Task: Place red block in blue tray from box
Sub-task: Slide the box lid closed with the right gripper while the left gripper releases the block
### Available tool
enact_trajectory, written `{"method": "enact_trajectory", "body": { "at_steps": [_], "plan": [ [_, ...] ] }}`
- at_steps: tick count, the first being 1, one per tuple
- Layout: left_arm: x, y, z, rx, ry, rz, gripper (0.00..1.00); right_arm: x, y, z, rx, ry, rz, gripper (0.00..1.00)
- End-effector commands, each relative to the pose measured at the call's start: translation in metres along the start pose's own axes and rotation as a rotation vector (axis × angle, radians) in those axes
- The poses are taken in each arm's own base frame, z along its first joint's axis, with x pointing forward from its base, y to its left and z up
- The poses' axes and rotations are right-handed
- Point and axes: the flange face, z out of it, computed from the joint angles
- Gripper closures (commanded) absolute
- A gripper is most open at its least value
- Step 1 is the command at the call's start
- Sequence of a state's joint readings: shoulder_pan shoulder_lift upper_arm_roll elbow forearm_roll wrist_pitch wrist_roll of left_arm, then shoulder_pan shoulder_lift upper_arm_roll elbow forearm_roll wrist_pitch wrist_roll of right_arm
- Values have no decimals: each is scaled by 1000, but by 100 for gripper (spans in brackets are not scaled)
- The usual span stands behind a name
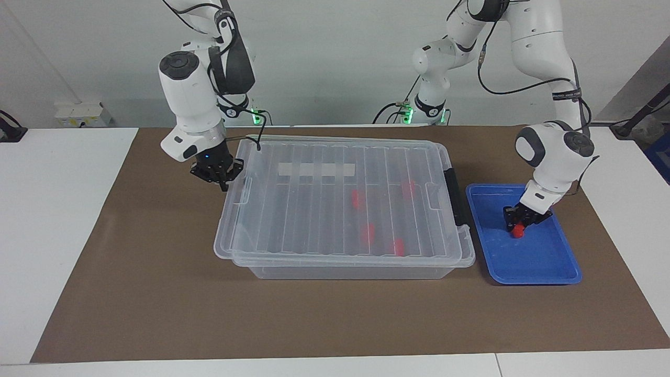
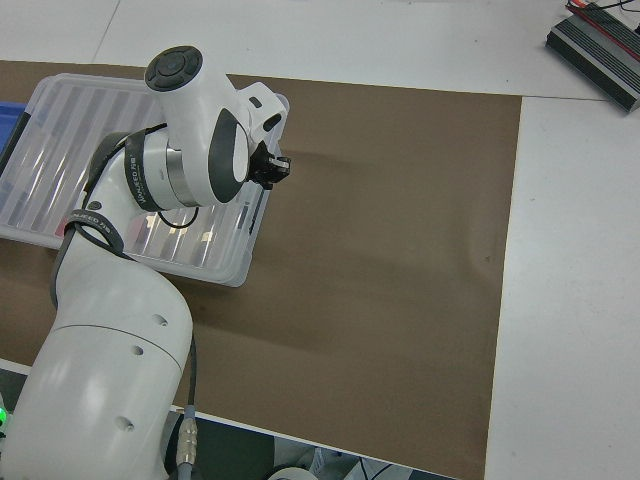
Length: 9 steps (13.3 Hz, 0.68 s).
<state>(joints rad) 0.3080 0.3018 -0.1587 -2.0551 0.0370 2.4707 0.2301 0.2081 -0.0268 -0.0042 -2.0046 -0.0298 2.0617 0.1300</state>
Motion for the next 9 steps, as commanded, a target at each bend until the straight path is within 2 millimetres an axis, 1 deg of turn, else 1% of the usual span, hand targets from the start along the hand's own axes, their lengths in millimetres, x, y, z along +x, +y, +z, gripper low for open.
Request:
{"method": "enact_trajectory", "body": {
  "at_steps": [1,2,3,4,5,6,7,9],
  "plan": [
    [-13,6,8,-14,-12,-14,97,-7,-13,-5,4,8,-4,100],
    [-13,6,8,-13,-9,-14,64,-7,-14,-4,4,8,-5,100],
    [-12,6,8,-12,-7,-4,9,-7,-14,-5,4,8,-7,100],
    [-9,6,5,-11,-4,-2,0,-6,-14,-7,5,13,-7,100],
    [-7,6,1,-10,2,-1,0,-5,-8,-10,5,13,6,100],
    [-3,5,-9,-7,2,1,0,-5,-1,-18,3,13,17,100],
    [4,10,-27,-8,-6,11,0,-6,11,-25,1,5,39,100],
    [15,15,-72,-5,-28,20,0,-8,38,-41,-3,8,88,100]
  ]
}}
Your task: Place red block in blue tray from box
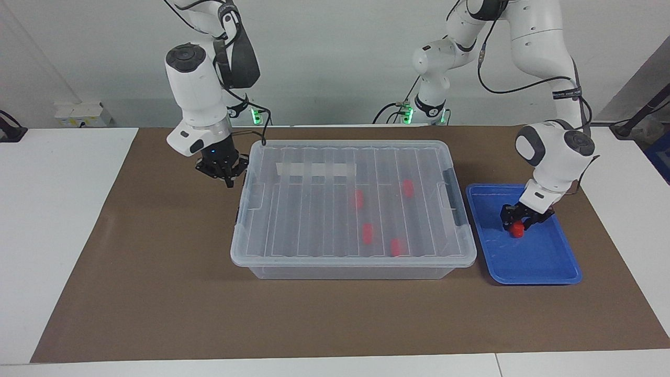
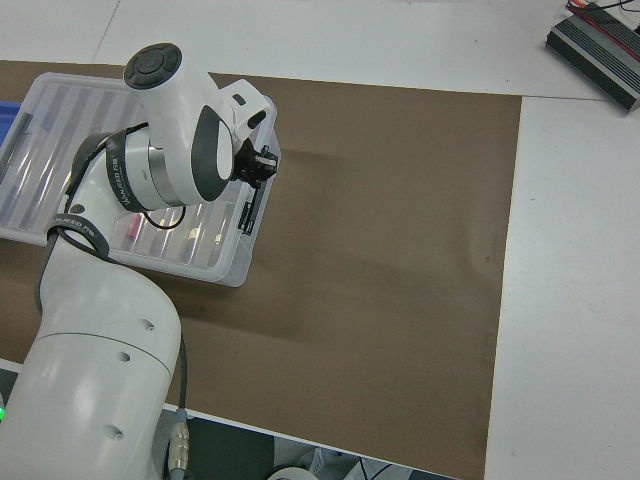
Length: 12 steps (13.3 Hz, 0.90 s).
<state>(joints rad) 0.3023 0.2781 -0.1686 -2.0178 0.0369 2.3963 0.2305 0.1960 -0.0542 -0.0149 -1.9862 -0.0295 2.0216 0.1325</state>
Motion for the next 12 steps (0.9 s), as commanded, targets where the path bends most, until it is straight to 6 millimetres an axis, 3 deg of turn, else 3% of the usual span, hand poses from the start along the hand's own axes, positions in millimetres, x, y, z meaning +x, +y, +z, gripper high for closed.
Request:
{"method": "enact_trajectory", "body": {
  "at_steps": [1,2,3,6,8,12],
  "plan": [
    [6,13,-73,-2,-31,12,0,-8,38,-26,-5,-2,86,90],
    [4,15,-96,0,-46,11,0,-11,49,-32,-6,0,106,54],
    [2,19,-115,1,-62,13,0,-14,58,-42,-5,11,127,4],
    [-6,44,-172,12,-71,45,0,-12,94,-74,-14,2,203,1],
    [-20,57,-203,27,-55,67,0,-3,99,-95,-22,10,211,0],
    [-14,81,-209,28,-31,113,0,18,105,-134,-36,-28,218,0]
  ]
}}
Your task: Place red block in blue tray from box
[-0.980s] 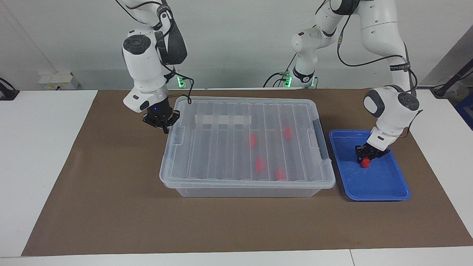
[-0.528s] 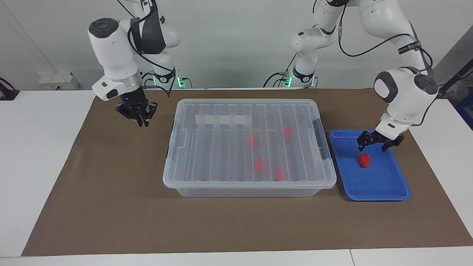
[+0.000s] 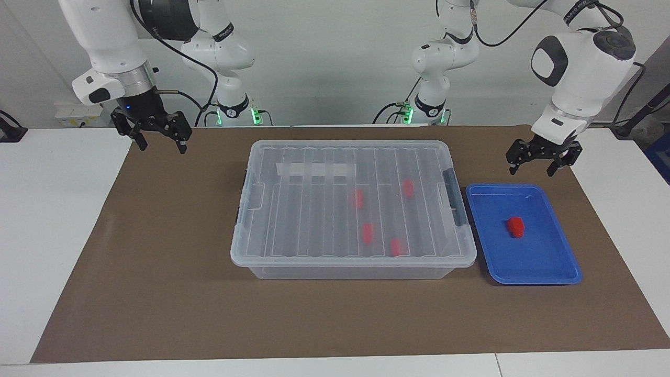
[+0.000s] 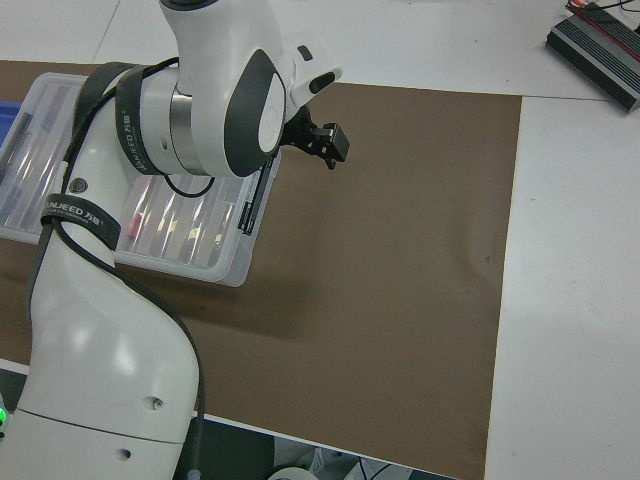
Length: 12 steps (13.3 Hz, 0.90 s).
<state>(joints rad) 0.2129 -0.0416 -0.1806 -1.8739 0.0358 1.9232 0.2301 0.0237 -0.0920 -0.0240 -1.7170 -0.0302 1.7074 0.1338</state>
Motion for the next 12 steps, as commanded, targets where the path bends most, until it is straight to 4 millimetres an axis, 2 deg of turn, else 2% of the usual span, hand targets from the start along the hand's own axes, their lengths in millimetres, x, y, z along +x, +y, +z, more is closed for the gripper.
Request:
{"method": "enact_trajectory", "body": {
  "at_steps": [1,2,5,7,10,12],
  "plan": [
    [4,35,-1,-22,2,44,0,19,-2,-23,-18,-19,29,0],
    [6,55,-6,-25,7,72,0,23,-2,-24,-20,-31,28,0],
    [-2,73,-35,-32,35,17,0,21,-1,-30,-17,-58,33,0],
    [-13,74,-52,-33,26,18,0,15,7,-30,-16,-75,44,0],
    [-20,74,-111,-37,-15,21,0,13,7,-27,-15,-80,36,0],
    [-21,75,-113,-40,-41,24,0,8,1,-27,-17,-99,30,0]
  ]
}}
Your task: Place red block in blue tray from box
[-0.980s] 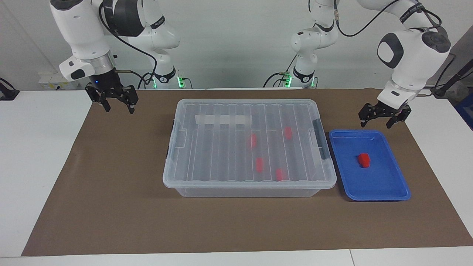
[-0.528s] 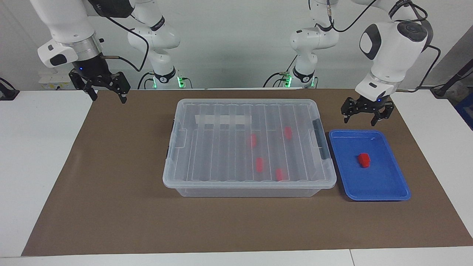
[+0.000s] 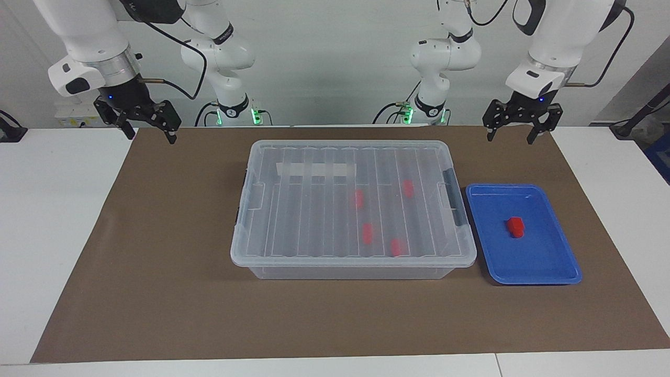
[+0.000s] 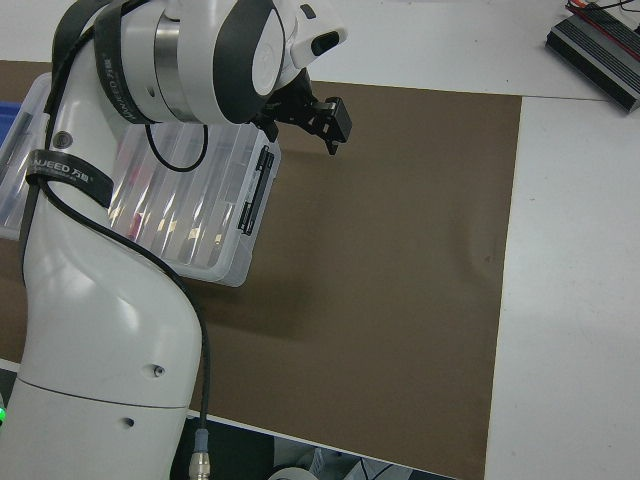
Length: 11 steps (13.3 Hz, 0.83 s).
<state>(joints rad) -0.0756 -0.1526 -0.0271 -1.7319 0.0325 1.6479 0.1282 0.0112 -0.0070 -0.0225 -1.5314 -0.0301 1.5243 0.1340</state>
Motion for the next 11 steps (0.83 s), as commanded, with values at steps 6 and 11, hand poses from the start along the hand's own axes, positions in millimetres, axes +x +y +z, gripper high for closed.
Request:
{"method": "enact_trajectory", "body": {
  "at_steps": [6,11],
  "plan": [
    [-2,5,4,-23,-40,11,0,-10,-5,-3,-2,-29,7,0],
    [-2,5,3,-23,-38,11,0,-10,-2,-2,-1,-34,13,0]
  ]
}}
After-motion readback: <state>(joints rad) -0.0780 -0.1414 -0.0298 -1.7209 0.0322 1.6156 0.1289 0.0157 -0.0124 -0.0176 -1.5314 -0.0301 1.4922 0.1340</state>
